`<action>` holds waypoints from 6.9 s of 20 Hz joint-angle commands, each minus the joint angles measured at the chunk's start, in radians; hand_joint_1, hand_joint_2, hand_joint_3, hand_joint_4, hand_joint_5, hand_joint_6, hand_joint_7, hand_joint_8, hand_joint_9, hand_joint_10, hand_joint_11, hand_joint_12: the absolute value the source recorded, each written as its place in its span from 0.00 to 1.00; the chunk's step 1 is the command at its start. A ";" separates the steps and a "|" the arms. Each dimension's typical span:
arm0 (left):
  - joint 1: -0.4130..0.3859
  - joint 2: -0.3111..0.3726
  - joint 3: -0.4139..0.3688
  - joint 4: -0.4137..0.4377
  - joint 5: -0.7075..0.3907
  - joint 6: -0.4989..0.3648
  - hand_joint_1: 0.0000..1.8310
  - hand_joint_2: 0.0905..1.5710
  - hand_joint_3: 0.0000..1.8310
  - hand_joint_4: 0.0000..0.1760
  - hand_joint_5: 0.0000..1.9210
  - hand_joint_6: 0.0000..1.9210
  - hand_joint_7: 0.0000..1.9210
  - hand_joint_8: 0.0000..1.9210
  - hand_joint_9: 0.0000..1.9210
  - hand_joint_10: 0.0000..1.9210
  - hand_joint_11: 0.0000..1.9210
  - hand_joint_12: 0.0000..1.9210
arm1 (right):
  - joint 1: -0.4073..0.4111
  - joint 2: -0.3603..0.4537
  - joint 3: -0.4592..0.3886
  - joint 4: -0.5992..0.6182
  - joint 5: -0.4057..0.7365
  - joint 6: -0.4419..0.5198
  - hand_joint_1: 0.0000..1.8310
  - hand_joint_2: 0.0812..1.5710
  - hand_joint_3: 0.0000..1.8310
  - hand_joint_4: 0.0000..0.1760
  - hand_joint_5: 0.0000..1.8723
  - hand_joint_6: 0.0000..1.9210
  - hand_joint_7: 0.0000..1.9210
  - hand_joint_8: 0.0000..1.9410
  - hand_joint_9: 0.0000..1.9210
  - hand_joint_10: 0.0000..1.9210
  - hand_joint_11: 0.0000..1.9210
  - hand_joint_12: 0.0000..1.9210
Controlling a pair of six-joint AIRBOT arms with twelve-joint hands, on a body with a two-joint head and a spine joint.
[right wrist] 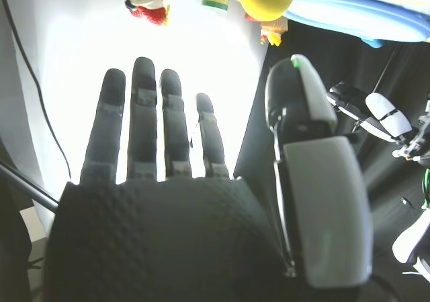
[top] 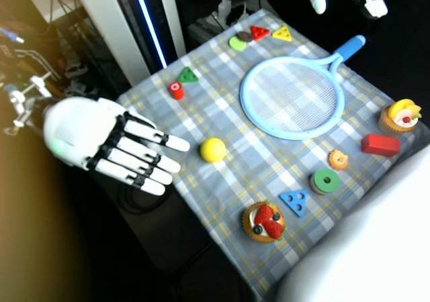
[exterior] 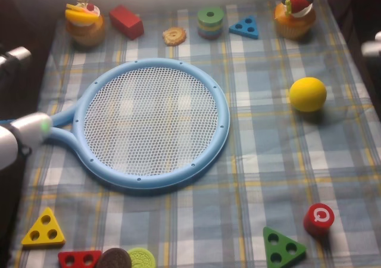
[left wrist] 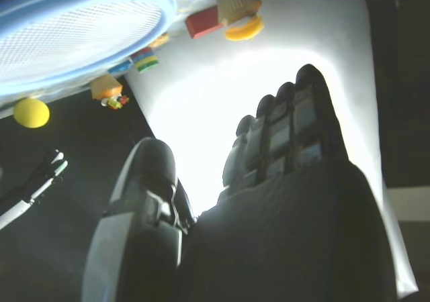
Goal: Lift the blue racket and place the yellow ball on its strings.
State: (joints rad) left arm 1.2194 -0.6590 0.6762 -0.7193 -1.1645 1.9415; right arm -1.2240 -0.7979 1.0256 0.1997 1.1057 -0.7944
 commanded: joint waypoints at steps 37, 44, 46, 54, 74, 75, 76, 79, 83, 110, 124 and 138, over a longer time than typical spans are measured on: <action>-0.272 -0.202 0.435 -0.471 0.629 0.831 0.61 0.52 0.00 1.00 0.16 0.01 0.18 0.00 0.15 0.00 0.00 0.20 | 0.018 -0.010 0.006 -0.074 0.122 0.043 0.32 0.89 0.00 0.00 0.34 0.00 0.31 0.00 0.31 0.00 0.19 0.36; -0.273 -0.207 0.433 -0.480 0.639 0.831 0.59 0.63 0.00 0.56 0.56 0.32 0.55 0.06 0.50 0.12 0.25 0.59 | 0.016 -0.012 0.006 -0.073 0.122 0.043 0.33 0.89 0.00 0.00 0.34 0.00 0.31 0.00 0.31 0.00 0.19 0.32; -0.273 -0.208 0.430 -0.481 0.634 0.831 0.53 0.65 0.00 0.38 0.37 0.68 0.39 0.59 0.35 0.66 0.24 0.79 | 0.016 -0.012 0.006 -0.073 0.122 0.044 0.31 0.89 0.00 0.00 0.34 0.00 0.30 0.00 0.31 0.00 0.19 0.32; -0.272 -0.171 0.372 -0.396 0.586 0.734 0.74 0.83 0.00 0.97 0.59 1.00 0.71 1.00 0.76 1.00 0.68 1.00 | 0.011 -0.014 0.006 -0.070 0.122 0.048 0.32 0.89 0.00 0.00 0.34 0.00 0.31 0.00 0.31 0.00 0.19 0.33; -0.159 0.067 -0.028 0.172 0.012 0.155 0.96 0.74 0.00 1.00 0.54 1.00 0.71 1.00 0.85 1.00 0.67 0.89 | 0.209 -0.118 0.155 -0.212 -0.015 0.198 0.52 0.66 0.00 0.00 0.29 0.00 0.28 0.00 0.28 0.00 0.17 0.24; -0.152 0.070 -0.036 0.174 -0.003 0.155 0.96 0.75 0.00 1.00 0.51 1.00 0.68 1.00 0.82 1.00 0.71 0.98 | 0.257 -0.136 0.178 -0.255 -0.065 0.204 0.51 0.64 0.00 0.00 0.29 0.00 0.28 0.00 0.27 0.00 0.15 0.26; -0.147 0.071 -0.039 0.174 -0.010 0.155 0.96 0.76 0.00 1.00 0.50 1.00 0.68 1.00 0.81 1.00 0.75 1.00 | 0.288 -0.148 0.190 -0.287 -0.108 0.204 0.50 0.63 0.00 0.00 0.28 0.00 0.27 0.00 0.26 0.00 0.12 0.34; -0.140 0.069 -0.041 0.173 -0.013 0.143 0.94 0.77 0.00 1.00 0.46 1.00 0.69 1.00 0.82 1.00 0.75 1.00 | 0.366 -0.182 0.223 -0.377 -0.211 0.204 0.55 0.61 0.00 0.00 0.29 0.00 0.30 0.00 0.30 0.00 0.13 0.41; -0.138 0.060 -0.039 0.173 0.000 0.141 0.95 0.75 0.00 1.00 0.42 1.00 0.64 1.00 0.78 1.00 0.83 1.00 | 0.401 -0.206 0.248 -0.422 -0.281 0.204 0.59 0.59 0.00 0.00 0.32 0.00 0.33 0.00 0.32 0.01 0.14 0.45; -0.147 0.039 0.019 0.164 0.172 0.141 0.98 0.78 0.00 1.00 0.43 1.00 0.63 1.00 0.80 1.00 0.83 1.00 | 0.483 -0.183 0.219 -0.476 -0.195 0.204 0.68 0.70 0.00 0.00 0.53 0.43 0.51 0.61 0.44 0.67 0.37 0.87; -0.208 0.003 0.044 0.201 0.198 0.141 0.97 0.77 0.00 1.00 0.45 1.00 0.63 1.00 0.80 1.00 0.77 1.00 | 0.657 -0.273 0.229 -0.825 -0.165 0.413 0.69 0.65 0.00 0.00 0.59 0.36 0.61 0.41 0.56 0.30 0.42 0.53; -0.208 0.003 0.044 0.194 0.188 0.141 0.99 0.77 0.00 1.00 0.47 1.00 0.64 1.00 0.81 1.00 0.79 1.00 | 0.657 -0.253 0.219 -0.798 -0.139 0.427 0.63 0.59 0.00 0.00 0.36 0.00 0.27 0.00 0.28 0.00 0.03 0.60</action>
State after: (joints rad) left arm 1.0233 -0.6571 0.7166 -0.5396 -0.8528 2.0922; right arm -0.5812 -1.0512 1.2488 -0.6537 0.8574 -0.3691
